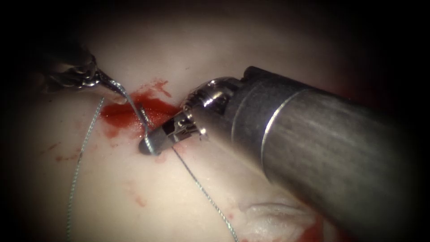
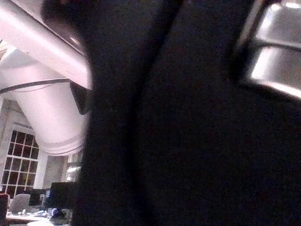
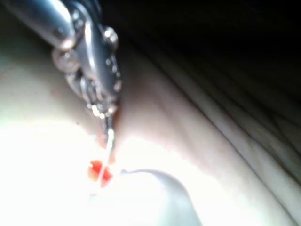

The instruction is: Wound Closure

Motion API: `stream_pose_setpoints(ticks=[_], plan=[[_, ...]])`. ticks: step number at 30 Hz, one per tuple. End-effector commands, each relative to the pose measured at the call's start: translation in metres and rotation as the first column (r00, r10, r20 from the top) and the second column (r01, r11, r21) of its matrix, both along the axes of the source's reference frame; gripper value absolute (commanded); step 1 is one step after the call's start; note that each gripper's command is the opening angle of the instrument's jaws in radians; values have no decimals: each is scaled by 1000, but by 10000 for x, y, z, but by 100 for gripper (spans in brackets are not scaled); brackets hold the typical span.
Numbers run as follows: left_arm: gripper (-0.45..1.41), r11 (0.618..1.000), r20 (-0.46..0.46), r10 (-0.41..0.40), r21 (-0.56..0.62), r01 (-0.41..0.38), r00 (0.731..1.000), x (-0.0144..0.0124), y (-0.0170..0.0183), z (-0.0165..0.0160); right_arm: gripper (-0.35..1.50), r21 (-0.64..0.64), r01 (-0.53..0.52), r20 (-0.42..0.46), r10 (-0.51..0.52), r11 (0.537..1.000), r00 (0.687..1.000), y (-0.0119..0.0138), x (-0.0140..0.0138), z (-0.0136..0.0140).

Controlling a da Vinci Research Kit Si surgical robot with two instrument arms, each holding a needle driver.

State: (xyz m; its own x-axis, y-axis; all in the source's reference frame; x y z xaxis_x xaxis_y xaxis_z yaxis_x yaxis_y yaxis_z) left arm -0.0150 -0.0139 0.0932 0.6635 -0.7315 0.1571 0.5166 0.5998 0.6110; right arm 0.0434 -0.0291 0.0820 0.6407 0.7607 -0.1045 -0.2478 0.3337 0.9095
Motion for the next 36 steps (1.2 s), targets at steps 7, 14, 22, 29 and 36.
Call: stream_pose_setpoints(ticks=[7,14,22,29,36], plan=[[-45,1000,-5,-10,8,10,1000,-11,7,-7,-35,-30,40,-24,-41,999,999,11,23,-10],[-45,1000,-57,18,3,-18,998,-5,8,-6,-35,-61,272,135,-262,960,956,25,39,-17],[-45,997,-190,71,44,-64,979,17,-2,5,-35,-131,173,12,-173,976,985,28,41,-18],[-45,984,-279,157,127,-126,947,27,-25,25,-35,32,-91,-197,96,995,976,34,27,-18],[-45,985,-296,148,127,-114,944,22,-29,37,-35,134,-189,-226,215,973,950,43,12,-13]])
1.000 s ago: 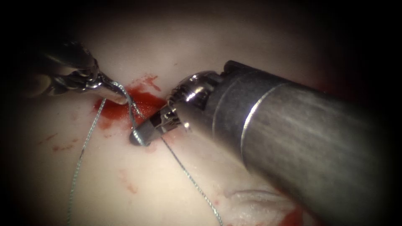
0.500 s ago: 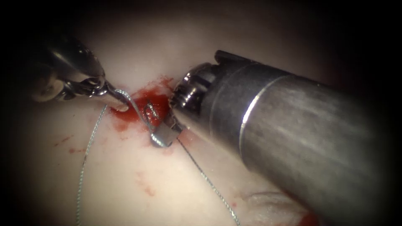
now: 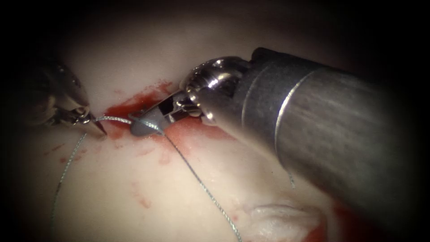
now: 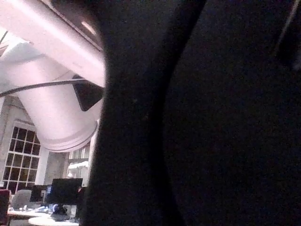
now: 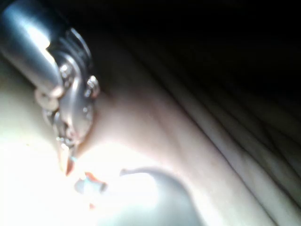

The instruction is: Wound Closure

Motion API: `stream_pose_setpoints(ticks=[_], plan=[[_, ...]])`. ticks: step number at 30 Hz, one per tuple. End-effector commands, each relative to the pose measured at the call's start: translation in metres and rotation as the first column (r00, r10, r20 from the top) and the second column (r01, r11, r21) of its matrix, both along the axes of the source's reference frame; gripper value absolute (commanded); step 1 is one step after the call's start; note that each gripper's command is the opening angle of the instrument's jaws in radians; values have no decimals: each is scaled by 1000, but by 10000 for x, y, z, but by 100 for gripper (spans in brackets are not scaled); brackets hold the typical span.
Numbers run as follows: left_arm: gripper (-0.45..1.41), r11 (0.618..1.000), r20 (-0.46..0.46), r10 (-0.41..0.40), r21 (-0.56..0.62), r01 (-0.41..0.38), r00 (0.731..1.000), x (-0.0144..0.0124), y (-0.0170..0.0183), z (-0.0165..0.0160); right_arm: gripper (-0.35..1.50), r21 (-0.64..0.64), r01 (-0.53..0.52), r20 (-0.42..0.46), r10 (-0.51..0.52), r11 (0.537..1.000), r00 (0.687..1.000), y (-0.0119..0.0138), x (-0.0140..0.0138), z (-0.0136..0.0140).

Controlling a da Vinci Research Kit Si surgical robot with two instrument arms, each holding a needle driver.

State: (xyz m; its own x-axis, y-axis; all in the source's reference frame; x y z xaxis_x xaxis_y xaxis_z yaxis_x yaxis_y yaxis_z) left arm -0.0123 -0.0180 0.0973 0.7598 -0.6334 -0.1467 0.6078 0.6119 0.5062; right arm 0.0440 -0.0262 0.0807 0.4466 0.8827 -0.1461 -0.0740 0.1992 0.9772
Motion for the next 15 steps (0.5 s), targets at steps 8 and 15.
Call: stream_pose_setpoints(ticks=[8,15], plan=[[-45,999,-15,-34,-20,34,999,-8,18,6,-35,113,28,-70,-20,993,997,13,5,-1],[-45,998,-6,-59,-32,59,998,-19,18,9,-35,149,57,-67,-47,987,997,8,12,-2]])
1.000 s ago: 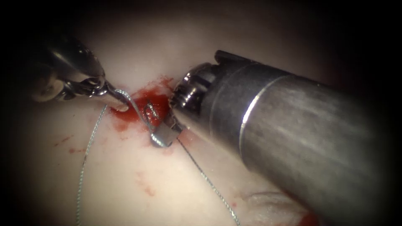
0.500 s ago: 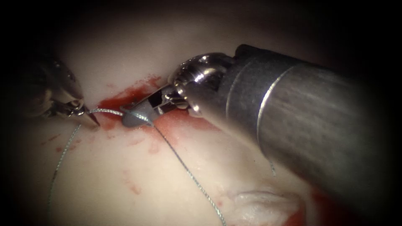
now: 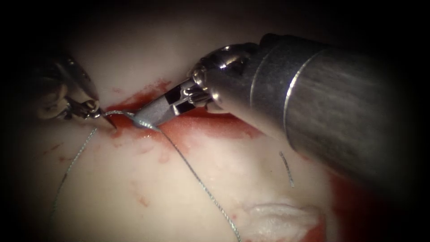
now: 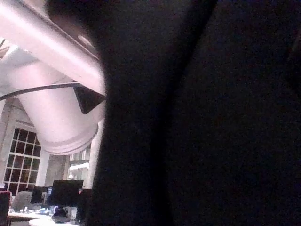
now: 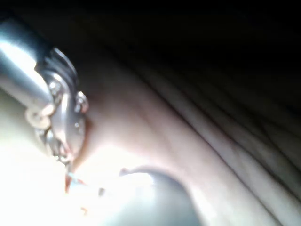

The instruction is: Wound Closure

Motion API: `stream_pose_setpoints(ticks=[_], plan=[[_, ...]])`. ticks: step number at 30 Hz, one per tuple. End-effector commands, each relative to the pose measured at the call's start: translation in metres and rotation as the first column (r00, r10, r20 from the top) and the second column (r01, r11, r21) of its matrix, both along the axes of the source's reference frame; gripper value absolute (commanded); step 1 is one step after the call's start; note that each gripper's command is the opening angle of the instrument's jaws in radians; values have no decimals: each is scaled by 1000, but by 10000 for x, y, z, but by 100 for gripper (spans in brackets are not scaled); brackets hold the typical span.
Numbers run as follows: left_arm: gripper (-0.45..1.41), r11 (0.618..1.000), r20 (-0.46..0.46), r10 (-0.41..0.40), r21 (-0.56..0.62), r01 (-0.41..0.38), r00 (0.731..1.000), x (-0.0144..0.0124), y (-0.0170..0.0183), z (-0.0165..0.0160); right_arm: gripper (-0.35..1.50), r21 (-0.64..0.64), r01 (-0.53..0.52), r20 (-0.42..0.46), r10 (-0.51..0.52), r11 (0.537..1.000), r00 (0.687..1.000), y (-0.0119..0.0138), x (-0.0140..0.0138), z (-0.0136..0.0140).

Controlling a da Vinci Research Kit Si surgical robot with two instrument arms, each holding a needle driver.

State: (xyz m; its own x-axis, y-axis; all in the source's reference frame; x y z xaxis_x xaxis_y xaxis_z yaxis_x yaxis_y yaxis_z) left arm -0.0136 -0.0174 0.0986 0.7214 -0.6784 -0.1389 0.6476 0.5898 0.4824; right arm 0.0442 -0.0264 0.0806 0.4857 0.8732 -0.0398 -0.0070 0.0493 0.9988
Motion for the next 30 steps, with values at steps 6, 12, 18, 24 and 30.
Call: stream_pose_setpoints(ticks=[6,12,18,24,30], plan=[[-45,1000,25,-26,-15,26,999,-12,12,-3,-35,-3,18,2,-18,1000,1000,0,15,5],[-45,999,39,-40,-21,41,998,-15,12,-1,-35,-7,24,3,-24,1000,1000,-4,22,8],[-45,996,54,-70,-51,73,996,-18,20,-7,-35,0,56,12,-56,998,998,-15,32,19],[-45,994,79,-75,-72,81,994,-19,25,-15,-35,-55,171,147,-162,984,976,-19,43,20],[-45,994,80,-73,-77,79,994,-20,25,-17,-35,-115,292,341,-238,950,909,-12,37,11]])
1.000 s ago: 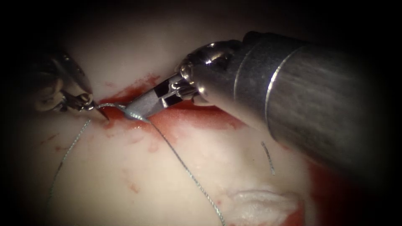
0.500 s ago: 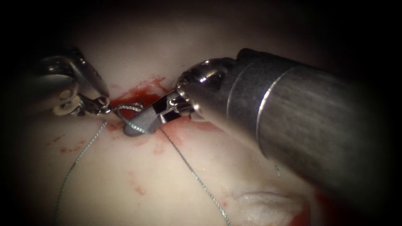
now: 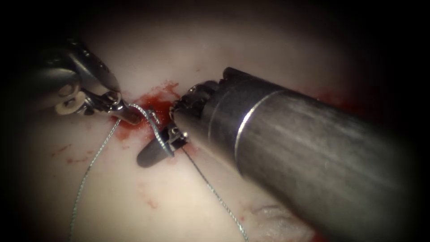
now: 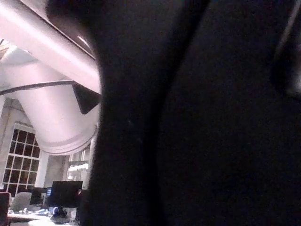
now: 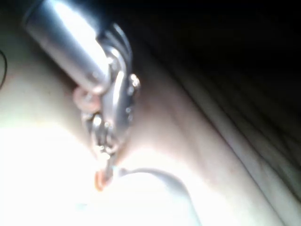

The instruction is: Wound Closure

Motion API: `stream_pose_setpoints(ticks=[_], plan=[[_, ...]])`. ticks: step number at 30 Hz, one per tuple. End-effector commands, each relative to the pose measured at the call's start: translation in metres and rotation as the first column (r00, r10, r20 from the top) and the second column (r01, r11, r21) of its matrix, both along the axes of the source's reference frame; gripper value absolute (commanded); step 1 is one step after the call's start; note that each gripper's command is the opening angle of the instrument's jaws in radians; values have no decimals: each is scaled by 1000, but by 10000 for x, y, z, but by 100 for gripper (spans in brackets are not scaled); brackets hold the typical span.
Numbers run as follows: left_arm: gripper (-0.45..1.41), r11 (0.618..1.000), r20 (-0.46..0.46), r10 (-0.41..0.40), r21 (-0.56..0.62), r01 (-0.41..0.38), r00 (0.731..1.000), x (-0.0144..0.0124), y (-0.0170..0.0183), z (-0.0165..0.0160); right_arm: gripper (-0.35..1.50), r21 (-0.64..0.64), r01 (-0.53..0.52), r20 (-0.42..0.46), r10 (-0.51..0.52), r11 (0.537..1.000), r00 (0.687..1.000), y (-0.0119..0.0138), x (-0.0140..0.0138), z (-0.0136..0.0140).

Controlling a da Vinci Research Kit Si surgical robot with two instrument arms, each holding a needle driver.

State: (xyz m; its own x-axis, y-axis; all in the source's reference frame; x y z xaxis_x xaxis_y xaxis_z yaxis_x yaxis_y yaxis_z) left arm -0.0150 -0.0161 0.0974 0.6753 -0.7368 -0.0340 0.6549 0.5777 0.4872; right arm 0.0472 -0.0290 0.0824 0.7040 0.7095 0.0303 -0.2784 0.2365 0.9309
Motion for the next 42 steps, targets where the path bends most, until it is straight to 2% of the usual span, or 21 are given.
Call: stream_pose_setpoints(ticks=[1,6,13,36,42], plan=[[-45,1000,2,-3,-6,3,1000,-5,12,-4,-35,-37,26,34,-25,999,999,16,4,-8],[-45,1000,3,6,-15,-6,1000,-6,10,-1,-35,-108,117,113,-104,987,988,25,-2,-19],[-45,999,10,36,-33,-35,999,-13,4,1,-35,-199,228,87,-214,953,973,36,-6,-30],[-45,996,6,76,-56,-76,997,-29,-5,0,-35,-203,310,125,-290,929,949,24,-31,-1],[-45,992,-21,113,-58,-114,993,-32,-9,-1,-35,-169,331,148,-309,928,940,17,-33,3]])
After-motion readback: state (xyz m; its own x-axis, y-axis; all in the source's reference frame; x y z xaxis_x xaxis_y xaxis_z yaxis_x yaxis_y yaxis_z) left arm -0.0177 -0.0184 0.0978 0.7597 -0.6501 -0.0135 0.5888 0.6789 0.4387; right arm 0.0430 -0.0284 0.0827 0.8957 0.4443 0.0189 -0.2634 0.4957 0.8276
